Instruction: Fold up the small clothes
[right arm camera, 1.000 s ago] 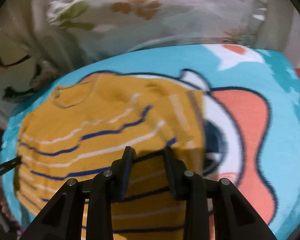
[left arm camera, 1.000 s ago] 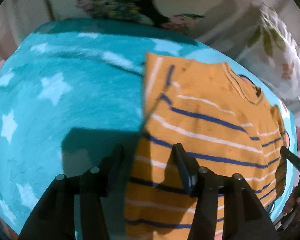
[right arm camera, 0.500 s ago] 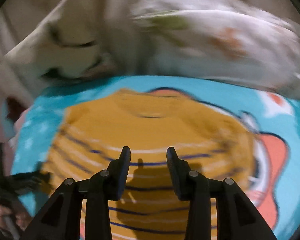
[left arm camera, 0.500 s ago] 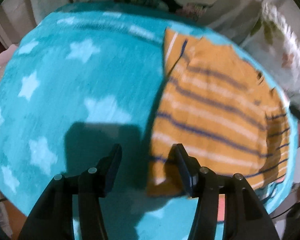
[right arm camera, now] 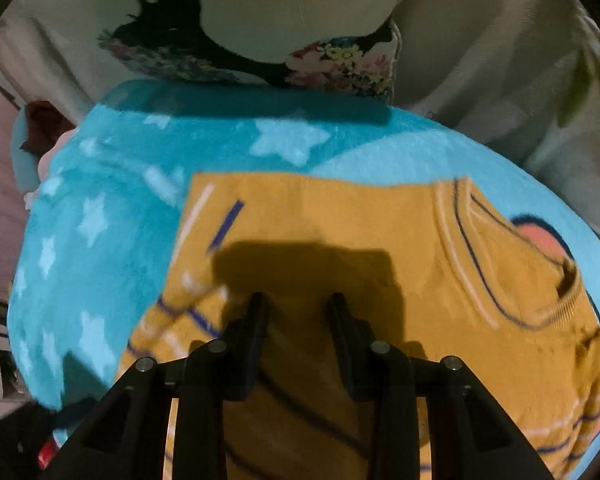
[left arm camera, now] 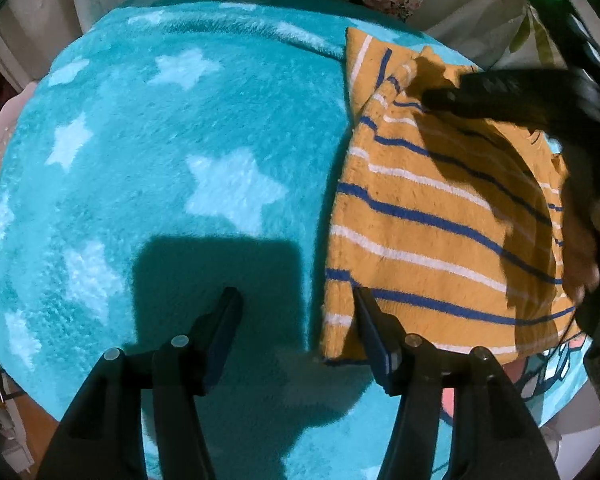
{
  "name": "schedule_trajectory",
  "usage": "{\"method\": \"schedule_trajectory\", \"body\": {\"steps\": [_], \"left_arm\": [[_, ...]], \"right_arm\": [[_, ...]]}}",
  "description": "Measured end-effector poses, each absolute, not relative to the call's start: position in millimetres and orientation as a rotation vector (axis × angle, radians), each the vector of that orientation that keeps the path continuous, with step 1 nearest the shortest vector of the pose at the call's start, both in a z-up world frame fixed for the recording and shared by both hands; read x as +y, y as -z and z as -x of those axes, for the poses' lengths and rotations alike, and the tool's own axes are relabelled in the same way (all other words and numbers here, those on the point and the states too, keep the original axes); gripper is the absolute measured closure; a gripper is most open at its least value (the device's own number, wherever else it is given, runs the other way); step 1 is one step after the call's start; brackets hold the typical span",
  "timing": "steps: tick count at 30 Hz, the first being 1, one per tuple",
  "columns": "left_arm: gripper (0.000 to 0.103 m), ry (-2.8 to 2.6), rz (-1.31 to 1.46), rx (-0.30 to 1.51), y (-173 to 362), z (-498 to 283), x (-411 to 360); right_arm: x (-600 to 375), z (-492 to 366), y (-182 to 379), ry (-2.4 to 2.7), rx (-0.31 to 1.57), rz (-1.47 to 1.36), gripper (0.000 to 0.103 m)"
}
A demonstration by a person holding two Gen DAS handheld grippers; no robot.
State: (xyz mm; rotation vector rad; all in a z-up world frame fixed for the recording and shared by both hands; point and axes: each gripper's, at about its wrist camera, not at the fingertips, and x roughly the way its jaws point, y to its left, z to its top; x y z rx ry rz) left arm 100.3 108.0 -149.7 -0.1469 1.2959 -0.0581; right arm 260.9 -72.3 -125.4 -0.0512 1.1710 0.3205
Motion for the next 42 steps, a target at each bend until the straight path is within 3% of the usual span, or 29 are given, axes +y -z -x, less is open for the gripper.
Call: {"method": "schedule_trajectory", "body": {"steps": [4, 7, 12, 18, 24, 30, 33, 42], "left_arm": [[0.045, 0.054, 0.143, 1.293, 151.3, -101.5, 101.7], [0.044, 0.052, 0.137, 1.293, 151.9, -100.5, 99.8], [0.042, 0.055, 0.125, 1.297, 154.3, -99.9, 96.8], [0.042, 0.066, 0.12, 1.297, 154.5, -98.7, 95.8], [0.04, 0.069, 0.107, 1.298, 153.5, -99.7, 92.7], [0.034, 0.062, 0.089, 1.296, 155.0, -103.7, 91.3], [0.034, 0.079, 0.114, 1.294, 155.6, -105.8, 96.0], [0.034, 0.092, 0.288, 1.257, 141.1, -105.7, 148.5]], "right_arm": [[-66.3, -279.4, 124.9, -0.309, 1.174, 0.056, 0.065], [-64.6, -291.7, 125.7, -0.293, 1.183, 0.068, 0.056], [-93.6, -283.1, 97.7, -0.257, 1.122, -0.015, 0.054], [-180.4, -225.2, 83.1, -0.173, 1.065, -0.094, 0.054], [-316.5, -179.3, 118.4, 0.076, 1.1, -0.312, 0.054], [-402.7, -152.7, 124.1, 0.152, 1.012, -0.596, 0.065], [-411.0, -151.3, 115.3, 0.314, 1.001, -0.48, 0.051], [-438.7, -104.3, 98.6, 0.403, 0.97, -0.481, 0.051]]}}
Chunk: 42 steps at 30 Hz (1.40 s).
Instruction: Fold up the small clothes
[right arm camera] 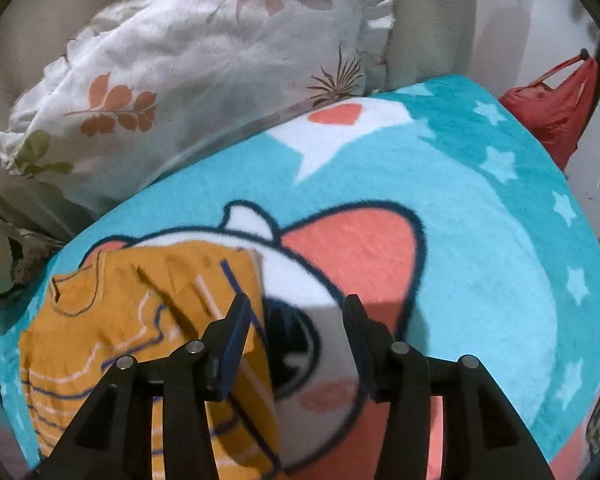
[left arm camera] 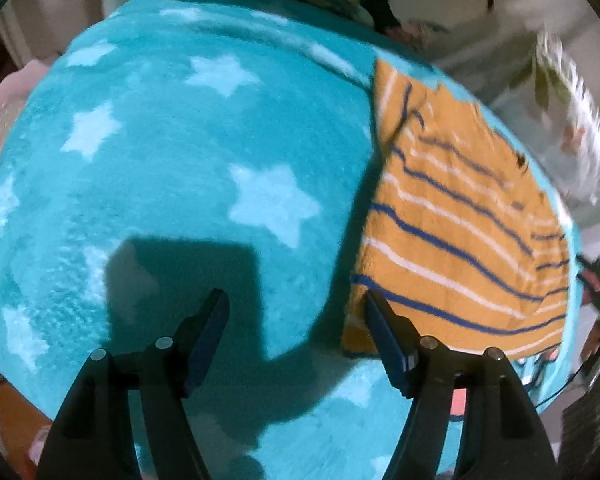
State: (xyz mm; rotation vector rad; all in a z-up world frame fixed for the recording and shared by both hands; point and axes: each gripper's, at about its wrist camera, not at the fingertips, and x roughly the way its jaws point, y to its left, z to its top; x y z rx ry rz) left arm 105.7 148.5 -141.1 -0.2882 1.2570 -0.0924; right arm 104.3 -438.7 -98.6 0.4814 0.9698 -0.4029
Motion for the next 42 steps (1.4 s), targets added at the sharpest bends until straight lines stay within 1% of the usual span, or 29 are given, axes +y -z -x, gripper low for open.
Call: {"method": "schedule_trajectory", "body": {"steps": [4, 7, 9, 10, 11, 14, 15, 18, 21, 24, 29, 30, 32, 37, 42], "left_arm": [[0.034, 0.048, 0.274, 1.231, 135.0, -108.2, 161.6], [0.034, 0.046, 0.284, 1.239, 136.7, -107.4, 165.2], [0.034, 0.046, 0.279, 1.241, 136.8, -104.2, 161.3], [0.034, 0.045, 0.278, 1.243, 137.3, -103.3, 158.0], [0.034, 0.043, 0.276, 1.244, 137.5, -101.4, 157.8], [0.034, 0.02, 0.285, 1.251, 139.5, -95.8, 163.9], [0.034, 0.01, 0.293, 1.252, 139.4, -92.5, 167.7], [0.034, -0.023, 0.311, 1.249, 138.1, -86.4, 179.1], [0.034, -0.051, 0.329, 1.256, 140.9, -83.5, 186.4], [0.034, -0.066, 0.342, 1.272, 145.1, -83.6, 186.9], [0.034, -0.059, 0.336, 1.271, 144.0, -90.3, 172.7], [0.034, -0.056, 0.329, 1.267, 142.5, -91.1, 169.3], [0.034, -0.053, 0.316, 1.262, 140.2, -93.0, 163.8], [0.034, 0.004, 0.312, 1.244, 135.7, -118.6, 145.9], [0.034, 0.116, 0.248, 1.165, 107.4, -164.5, 108.4]], "right_arm": [[-412.8, -90.6, 90.3, 0.359, 0.946, -0.45, 0.051], [-383.0, -98.4, 89.3, 0.308, 0.942, -0.39, 0.051], [-365.8, -109.8, 93.8, 0.279, 0.961, -0.339, 0.053], [-360.2, -115.9, 98.4, 0.273, 0.975, -0.323, 0.057], [-356.7, -123.1, 105.3, 0.271, 0.994, -0.314, 0.059], [-362.8, -144.2, 136.0, 0.299, 1.075, -0.315, 0.058], [-370.5, -145.2, 138.0, 0.302, 1.059, -0.367, 0.058], [-378.6, -145.4, 124.1, 0.33, 1.054, -0.446, 0.058], [-361.7, -153.6, 99.9, 0.292, 0.997, -0.371, 0.058], [-341.5, -176.6, 97.3, 0.21, 1.005, -0.339, 0.058], [-323.9, -215.1, 135.5, 0.187, 1.114, -0.232, 0.057], [-324.8, -217.9, 137.5, 0.207, 1.109, -0.21, 0.057], [-326.3, -220.7, 131.1, 0.217, 1.108, -0.24, 0.056], [-295.5, -212.5, 96.4, 0.114, 1.007, -0.216, 0.056], [-250.9, -196.7, 93.4, -0.021, 0.997, -0.19, 0.056]]}}
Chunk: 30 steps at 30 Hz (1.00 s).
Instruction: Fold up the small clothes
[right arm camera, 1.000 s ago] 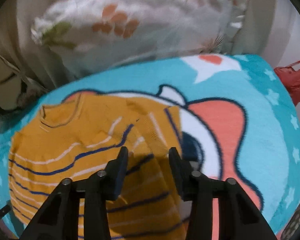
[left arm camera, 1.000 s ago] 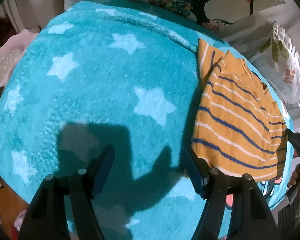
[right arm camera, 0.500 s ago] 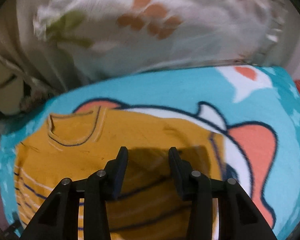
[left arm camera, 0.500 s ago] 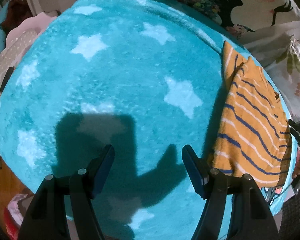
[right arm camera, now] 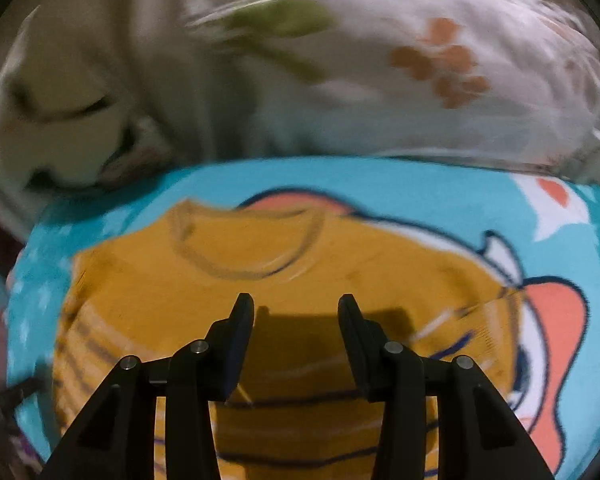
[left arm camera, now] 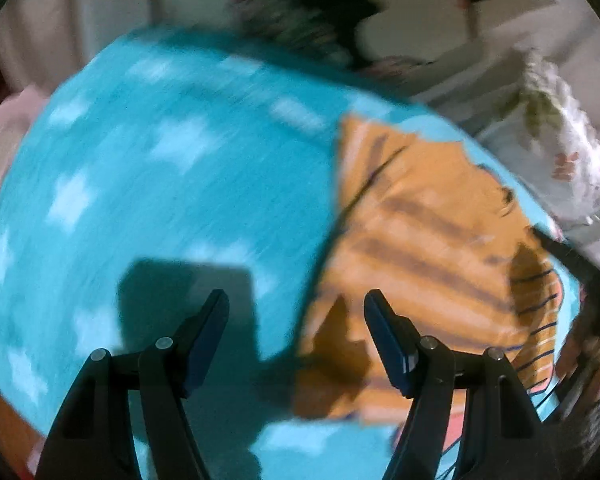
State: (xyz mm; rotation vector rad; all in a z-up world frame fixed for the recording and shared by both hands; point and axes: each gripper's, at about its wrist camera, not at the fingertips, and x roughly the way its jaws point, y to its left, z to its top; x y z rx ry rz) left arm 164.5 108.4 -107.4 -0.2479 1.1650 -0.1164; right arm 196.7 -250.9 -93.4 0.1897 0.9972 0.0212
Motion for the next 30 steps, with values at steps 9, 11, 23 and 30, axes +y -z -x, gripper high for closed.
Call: {"method": "schedule_trajectory", "body": {"steps": [9, 11, 23, 30], "left_arm": [[0.029, 0.172, 0.079, 1.144, 120.3, -275.8, 52.9], [0.029, 0.127, 0.064, 1.177, 133.7, -294.1, 59.4], [0.029, 0.126, 0.129, 1.198, 132.1, -290.3, 102.1], [0.029, 0.167, 0.129, 1.2, 124.9, -246.8, 109.5]], "right_arm": [[-230.6, -168.9, 105.8, -0.061, 1.019, -0.173, 0.055], [-233.4, -164.2, 101.8, -0.059, 1.014, -0.177, 0.055], [-203.2, -119.3, 93.1, -0.132, 0.998, -0.13, 0.053], [-261.0, -87.4, 101.5, 0.032, 1.028, -0.275, 0.053]]}}
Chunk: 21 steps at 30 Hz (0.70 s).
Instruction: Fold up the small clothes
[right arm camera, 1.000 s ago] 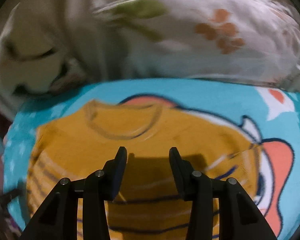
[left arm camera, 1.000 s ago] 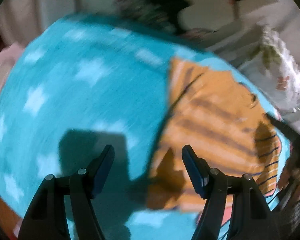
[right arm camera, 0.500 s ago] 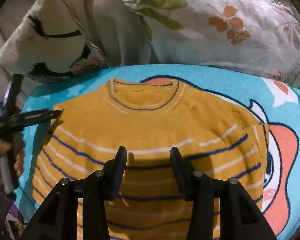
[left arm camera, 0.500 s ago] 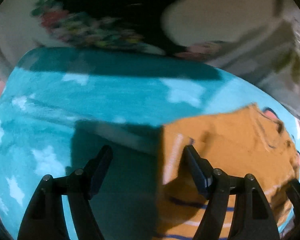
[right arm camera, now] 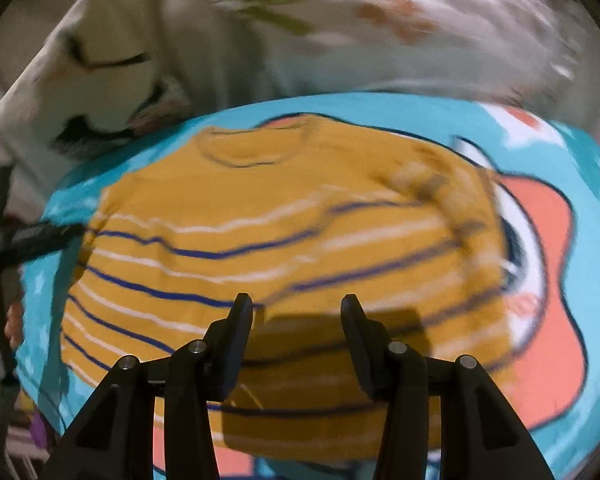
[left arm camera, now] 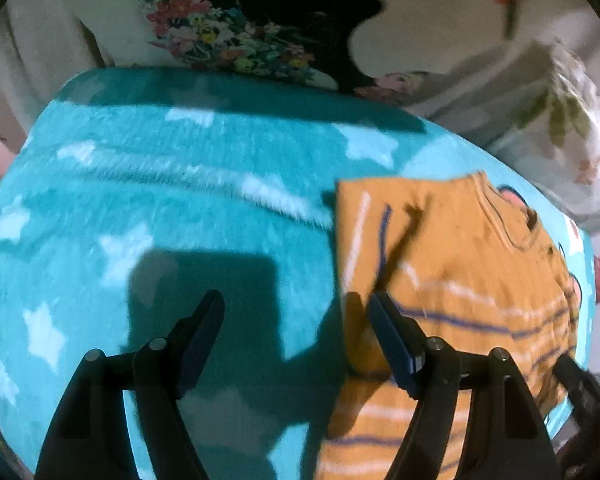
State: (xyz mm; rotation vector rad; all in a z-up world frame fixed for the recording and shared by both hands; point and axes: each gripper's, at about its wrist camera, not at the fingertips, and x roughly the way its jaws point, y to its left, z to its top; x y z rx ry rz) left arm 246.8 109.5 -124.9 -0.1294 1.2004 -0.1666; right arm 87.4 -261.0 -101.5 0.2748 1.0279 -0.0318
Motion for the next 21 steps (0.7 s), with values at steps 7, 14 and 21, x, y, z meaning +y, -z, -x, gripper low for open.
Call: {"method": "schedule_trajectory", "body": {"steps": [7, 14, 21], "left_arm": [[0.029, 0.323, 0.131, 1.122, 101.7, -184.0, 84.2], [0.029, 0.458, 0.002, 1.101, 104.9, -125.3, 23.9], [0.029, 0.493, 0.026, 1.17, 110.5, -76.1, -13.5]], "right_arm": [[-326.1, -34.8, 108.1, 0.235, 1.032, -0.429, 0.051], [-363.9, 1.8, 114.9, 0.313, 1.031, -0.567, 0.048], [-409.1, -2.8, 123.3, 0.225, 1.003, -0.71, 0.046]]}}
